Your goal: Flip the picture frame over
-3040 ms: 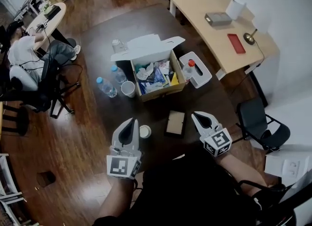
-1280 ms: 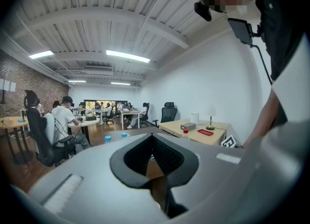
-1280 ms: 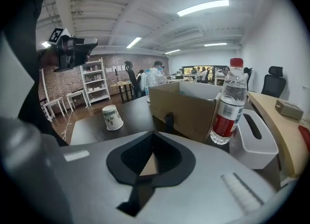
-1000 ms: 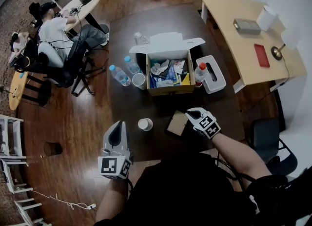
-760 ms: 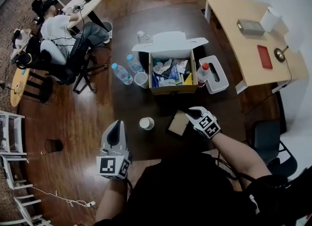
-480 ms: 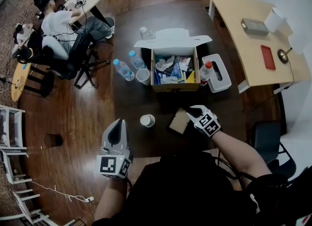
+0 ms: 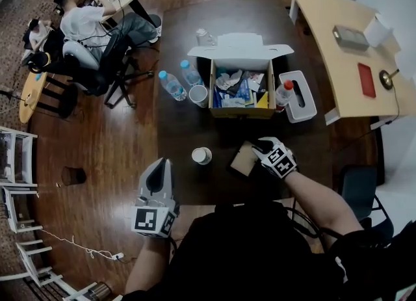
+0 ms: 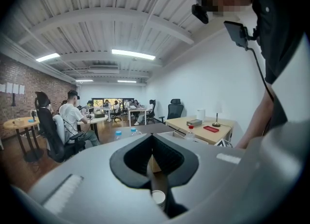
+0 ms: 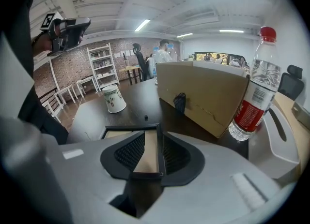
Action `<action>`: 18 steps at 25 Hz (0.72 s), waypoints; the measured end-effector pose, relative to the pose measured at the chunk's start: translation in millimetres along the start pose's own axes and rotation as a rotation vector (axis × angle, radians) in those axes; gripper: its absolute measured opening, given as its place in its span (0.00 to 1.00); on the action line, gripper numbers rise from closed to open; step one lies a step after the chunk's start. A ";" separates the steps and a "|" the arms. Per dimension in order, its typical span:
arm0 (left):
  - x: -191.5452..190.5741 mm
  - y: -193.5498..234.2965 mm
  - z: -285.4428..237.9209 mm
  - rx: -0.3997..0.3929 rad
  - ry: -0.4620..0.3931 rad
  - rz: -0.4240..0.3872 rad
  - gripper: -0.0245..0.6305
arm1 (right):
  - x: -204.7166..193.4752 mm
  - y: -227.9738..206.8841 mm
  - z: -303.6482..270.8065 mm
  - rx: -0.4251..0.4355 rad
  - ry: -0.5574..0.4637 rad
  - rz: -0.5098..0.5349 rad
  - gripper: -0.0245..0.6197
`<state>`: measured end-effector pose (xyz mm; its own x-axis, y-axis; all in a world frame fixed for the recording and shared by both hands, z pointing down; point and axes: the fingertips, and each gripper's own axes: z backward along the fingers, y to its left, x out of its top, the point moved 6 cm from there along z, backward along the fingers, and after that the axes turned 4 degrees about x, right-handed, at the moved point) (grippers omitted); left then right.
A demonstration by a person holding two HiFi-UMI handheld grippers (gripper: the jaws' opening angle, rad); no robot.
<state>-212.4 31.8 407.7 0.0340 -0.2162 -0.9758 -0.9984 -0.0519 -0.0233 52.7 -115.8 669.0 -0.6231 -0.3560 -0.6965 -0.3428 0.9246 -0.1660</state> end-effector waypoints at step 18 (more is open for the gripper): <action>-6.2 19.6 38.7 0.136 0.010 0.026 0.04 | -13.2 -9.0 -29.1 0.046 0.111 0.025 0.24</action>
<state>-234.0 69.8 404.9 0.0082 -0.2257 -0.9742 -0.9958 0.0866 -0.0284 43.6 -123.4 700.1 -0.7057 -0.3431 -0.6199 -0.2951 0.9377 -0.1832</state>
